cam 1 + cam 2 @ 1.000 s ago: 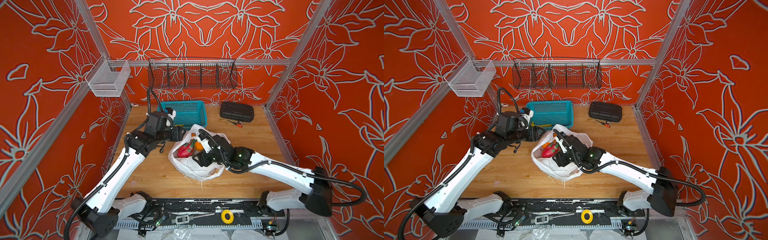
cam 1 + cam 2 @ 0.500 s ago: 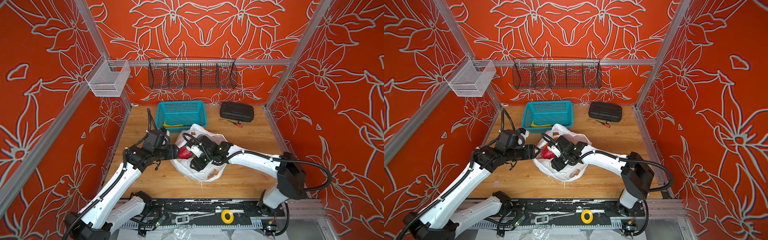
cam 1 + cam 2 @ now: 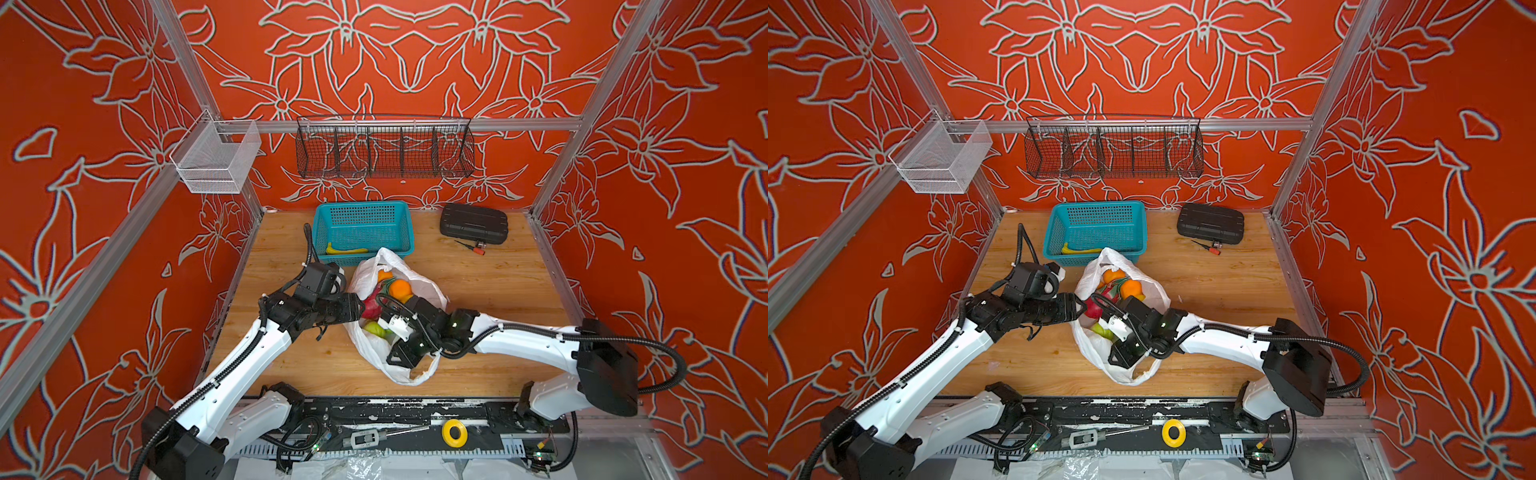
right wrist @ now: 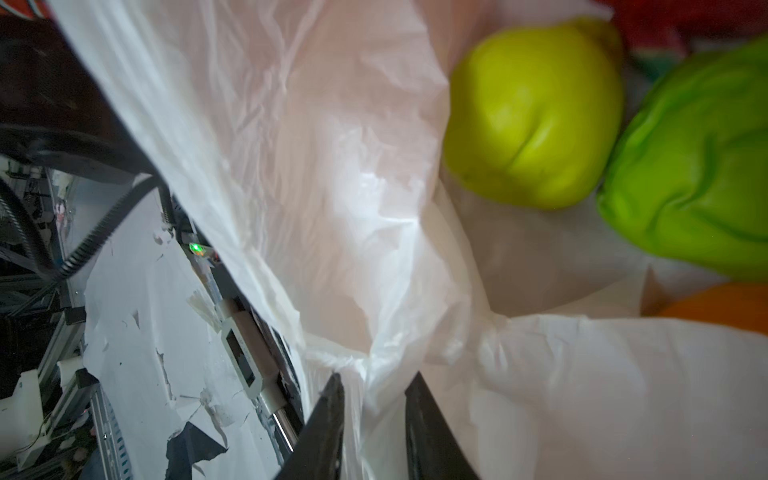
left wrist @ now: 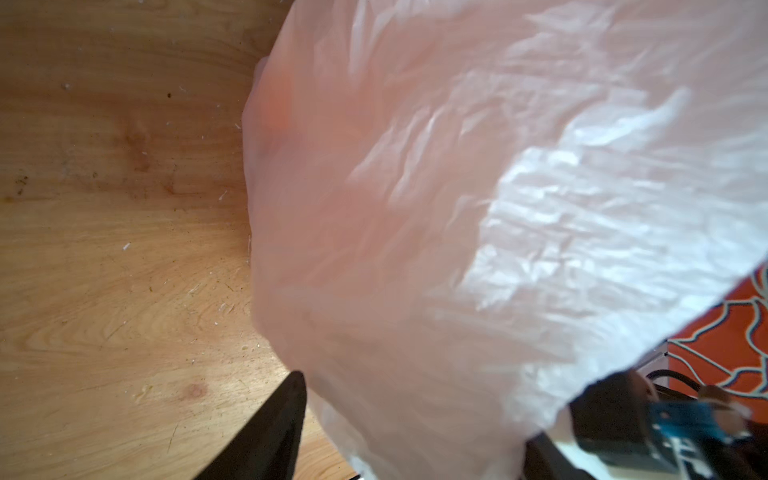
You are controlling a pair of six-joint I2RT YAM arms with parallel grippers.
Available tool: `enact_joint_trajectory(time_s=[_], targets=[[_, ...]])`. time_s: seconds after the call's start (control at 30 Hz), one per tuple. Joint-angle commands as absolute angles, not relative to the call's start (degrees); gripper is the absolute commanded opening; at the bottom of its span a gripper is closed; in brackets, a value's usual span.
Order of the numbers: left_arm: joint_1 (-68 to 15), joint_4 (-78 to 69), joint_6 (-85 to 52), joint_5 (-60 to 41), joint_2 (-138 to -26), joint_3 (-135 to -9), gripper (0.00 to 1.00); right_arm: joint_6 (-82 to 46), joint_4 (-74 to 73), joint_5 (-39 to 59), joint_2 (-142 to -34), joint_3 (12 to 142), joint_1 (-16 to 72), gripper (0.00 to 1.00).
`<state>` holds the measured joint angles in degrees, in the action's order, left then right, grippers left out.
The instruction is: Untie the knot of the plastic bag and take out the fruit
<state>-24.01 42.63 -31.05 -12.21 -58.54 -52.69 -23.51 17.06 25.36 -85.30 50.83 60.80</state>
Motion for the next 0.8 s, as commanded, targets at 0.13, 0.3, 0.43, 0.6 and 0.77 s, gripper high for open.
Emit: enact_joint_trajectory(time_s=[0.13, 0.3, 0.43, 0.6, 0.77], targets=[[-24.19, 41.71, -31.55, -12.19, -60.88, -50.90, 0.63, -29.75, 9.25, 25.06, -93.01, 49.02, 65.06, 0.27], [-24.17, 41.43, -31.24, -12.07, -62.63, -49.21, 0.60, -30.16, 9.55, 23.20, -92.99, 49.65, 65.80, 0.39], [-24.17, 41.92, -31.41, -11.13, -63.09, -48.40, 0.45, -29.79, 13.01, 16.64, -87.08, 50.27, 65.78, 0.58], [-24.17, 43.62, -31.45, -8.86, -63.17, -48.06, 0.14, -30.65, 17.06, 7.27, -80.63, 51.89, 65.74, 0.68], [-24.21, 44.40, -31.29, -8.70, -62.68, -47.81, 0.11, -32.48, 16.35, -2.73, -77.44, 54.05, 65.58, 0.74]])
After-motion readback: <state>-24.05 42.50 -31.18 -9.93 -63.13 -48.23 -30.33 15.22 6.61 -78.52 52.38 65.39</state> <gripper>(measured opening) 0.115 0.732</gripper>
